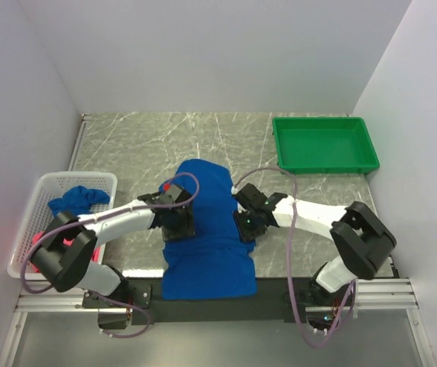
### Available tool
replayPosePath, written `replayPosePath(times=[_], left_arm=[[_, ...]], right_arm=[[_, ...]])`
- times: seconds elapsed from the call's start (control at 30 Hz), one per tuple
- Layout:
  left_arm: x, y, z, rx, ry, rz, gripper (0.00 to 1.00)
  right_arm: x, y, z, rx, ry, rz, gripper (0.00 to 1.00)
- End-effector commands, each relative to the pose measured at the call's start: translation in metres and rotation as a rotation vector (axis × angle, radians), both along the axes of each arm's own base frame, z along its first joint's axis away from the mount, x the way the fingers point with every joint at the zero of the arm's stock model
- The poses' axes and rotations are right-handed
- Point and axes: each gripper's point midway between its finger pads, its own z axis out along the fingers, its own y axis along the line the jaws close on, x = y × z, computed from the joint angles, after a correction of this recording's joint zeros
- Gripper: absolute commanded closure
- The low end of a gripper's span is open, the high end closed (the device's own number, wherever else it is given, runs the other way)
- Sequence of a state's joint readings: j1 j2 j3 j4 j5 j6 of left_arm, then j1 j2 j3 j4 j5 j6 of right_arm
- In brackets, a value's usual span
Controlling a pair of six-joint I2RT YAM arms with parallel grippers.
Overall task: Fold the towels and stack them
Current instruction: Flatten out the crumpled towel
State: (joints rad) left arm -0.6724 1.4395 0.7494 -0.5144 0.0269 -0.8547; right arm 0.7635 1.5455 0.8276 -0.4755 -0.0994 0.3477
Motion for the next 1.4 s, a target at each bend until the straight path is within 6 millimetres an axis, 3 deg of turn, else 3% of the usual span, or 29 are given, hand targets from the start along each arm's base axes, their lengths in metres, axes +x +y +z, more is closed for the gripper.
replayPosePath(times=[0.0,0.1,0.13,0.23,0.27,0.3,0.37,0.4,0.43,0.53,0.57,0.6,0.63,0.67,0.7,0.73,0.8,0.83,0.9,1.03,1.37], left_arm=[[-0.032,-0.019,0.011,-0.087,0.073,-0.023,0.36],[-0.023,-0.029,0.042,-0.136,0.008,-0.045,0.34],[-0.017,-0.021,0.048,-0.096,-0.016,-0.036,0.34],[0.022,-0.008,0.081,-0.061,-0.124,-0.002,0.33],[0.041,0.012,0.082,-0.012,-0.144,0.060,0.33],[0.058,0.019,0.093,-0.002,-0.183,0.059,0.33],[0.086,0.043,0.091,0.061,-0.199,0.111,0.31],[0.103,0.048,0.101,0.086,-0.238,0.100,0.31],[0.116,0.059,0.092,0.140,-0.221,0.112,0.30],[0.150,0.063,0.100,0.191,-0.279,0.068,0.30],[0.160,0.070,0.090,0.227,-0.265,0.056,0.31],[0.174,0.070,0.094,0.226,-0.288,0.058,0.31],[0.181,0.076,0.091,0.237,-0.281,0.060,0.31],[0.185,0.078,0.077,0.257,-0.246,0.049,0.31],[0.193,0.081,0.077,0.270,-0.243,0.047,0.31],[0.195,0.083,0.072,0.277,-0.229,0.048,0.31],[0.200,0.083,0.056,0.273,-0.194,0.038,0.31],[0.201,0.081,0.054,0.267,-0.193,0.032,0.31],[0.200,0.080,0.044,0.262,-0.171,0.033,0.31],[0.195,0.079,0.035,0.245,-0.152,0.040,0.31],[0.181,0.085,0.017,0.210,-0.108,0.075,0.33]], right_arm=[[-0.028,-0.002,0.011,0.040,0.056,0.026,0.61],[-0.007,0.006,0.050,0.096,-0.051,0.050,0.59],[0.001,0.006,0.062,0.099,-0.088,0.074,0.59],[0.045,0.010,0.104,0.144,-0.238,0.070,0.50],[0.057,0.010,0.108,0.144,-0.253,0.063,0.49],[0.079,0.008,0.123,0.160,-0.295,0.032,0.49],[0.103,0.012,0.126,0.176,-0.330,0.037,0.45],[0.116,0.017,0.136,0.201,-0.355,0.038,0.43],[0.133,0.017,0.131,0.199,-0.369,0.036,0.41],[0.167,0.020,0.138,0.223,-0.422,0.052,0.38],[0.176,0.022,0.125,0.214,-0.405,0.061,0.38],[0.187,0.025,0.130,0.223,-0.423,0.069,0.38],[0.199,0.022,0.116,0.206,-0.407,0.066,0.38],[0.206,0.022,0.112,0.200,-0.405,0.065,0.38],[0.218,0.026,0.119,0.211,-0.422,0.062,0.38],[0.223,0.028,0.105,0.209,-0.388,0.065,0.38],[0.238,0.032,0.105,0.210,-0.411,0.091,0.40],[0.242,0.034,0.091,0.204,-0.391,0.098,0.40],[0.252,0.038,0.089,0.201,-0.392,0.103,0.40],[0.262,0.042,0.059,0.187,-0.344,0.101,0.40],[0.268,0.059,0.027,0.225,-0.272,0.124,0.43]])
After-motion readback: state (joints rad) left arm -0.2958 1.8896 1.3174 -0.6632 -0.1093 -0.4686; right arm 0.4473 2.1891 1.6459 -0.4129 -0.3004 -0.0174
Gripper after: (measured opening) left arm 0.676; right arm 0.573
